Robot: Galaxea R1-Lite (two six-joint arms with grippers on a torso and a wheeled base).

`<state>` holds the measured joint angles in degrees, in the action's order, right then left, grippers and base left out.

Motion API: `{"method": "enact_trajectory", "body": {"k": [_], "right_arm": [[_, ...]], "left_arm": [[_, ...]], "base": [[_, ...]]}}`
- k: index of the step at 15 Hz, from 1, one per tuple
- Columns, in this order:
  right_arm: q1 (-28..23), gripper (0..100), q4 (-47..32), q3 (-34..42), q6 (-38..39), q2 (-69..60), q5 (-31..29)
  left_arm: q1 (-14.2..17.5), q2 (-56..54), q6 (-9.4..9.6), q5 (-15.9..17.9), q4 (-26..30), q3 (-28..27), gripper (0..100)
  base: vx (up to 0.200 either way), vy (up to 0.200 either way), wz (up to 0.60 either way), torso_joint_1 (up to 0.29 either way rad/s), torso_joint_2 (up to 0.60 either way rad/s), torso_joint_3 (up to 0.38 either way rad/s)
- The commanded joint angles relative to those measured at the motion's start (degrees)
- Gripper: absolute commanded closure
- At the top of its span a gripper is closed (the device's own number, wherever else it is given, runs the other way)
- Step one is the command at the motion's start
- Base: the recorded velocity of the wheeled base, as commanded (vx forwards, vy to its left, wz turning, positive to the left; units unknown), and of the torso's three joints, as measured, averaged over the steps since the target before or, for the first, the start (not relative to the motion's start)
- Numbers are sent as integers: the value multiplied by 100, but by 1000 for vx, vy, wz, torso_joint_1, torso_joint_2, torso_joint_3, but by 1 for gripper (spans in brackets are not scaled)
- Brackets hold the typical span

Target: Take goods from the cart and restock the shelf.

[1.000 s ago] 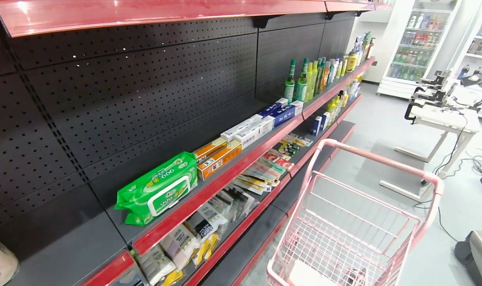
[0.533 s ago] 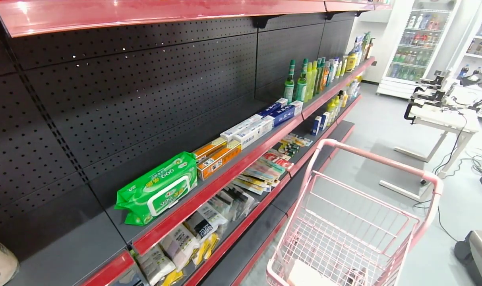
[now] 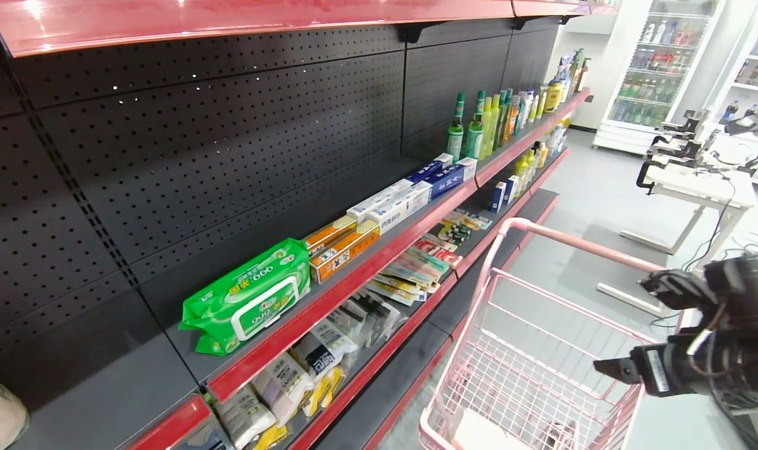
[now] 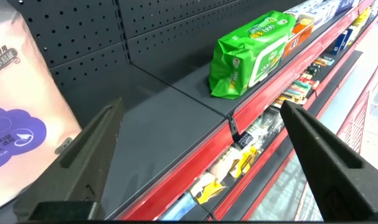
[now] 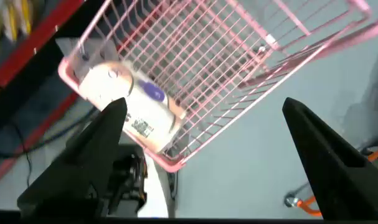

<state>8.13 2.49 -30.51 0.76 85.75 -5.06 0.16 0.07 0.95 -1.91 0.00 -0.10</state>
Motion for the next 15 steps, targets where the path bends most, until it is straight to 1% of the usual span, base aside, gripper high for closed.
{"method": "enact_trajectory", "body": {"k": [1, 4, 8, 12, 15], "right_arm": [[681, 0, 595, 45, -58, 1620, -13], [1068, 0, 727, -34, -357, 2157, 14], [1516, 0, 744, -183, -418, 2702, 14], [1771, 0, 744, -183, -418, 2886, 5], [1973, 0, 744, -341, -418, 3079, 5]], "left_arm": [[2, 1, 2, -2, 0, 1, 0], [2, -7, 2, -11, 0, 10, 0], [2, 1, 2, -11, 0, 10, 0], [2, -7, 2, -2, 0, 1, 0], [2, 1, 2, -11, 0, 1, 0]], "base": [[0, 0, 0, 0, 0, 0], [0, 0, 0, 0, 0, 0], [0, 0, 0, 0, 0, 0], [0, 0, 0, -82, 162, 95], [0, 0, 0, -89, 198, 110]]}}
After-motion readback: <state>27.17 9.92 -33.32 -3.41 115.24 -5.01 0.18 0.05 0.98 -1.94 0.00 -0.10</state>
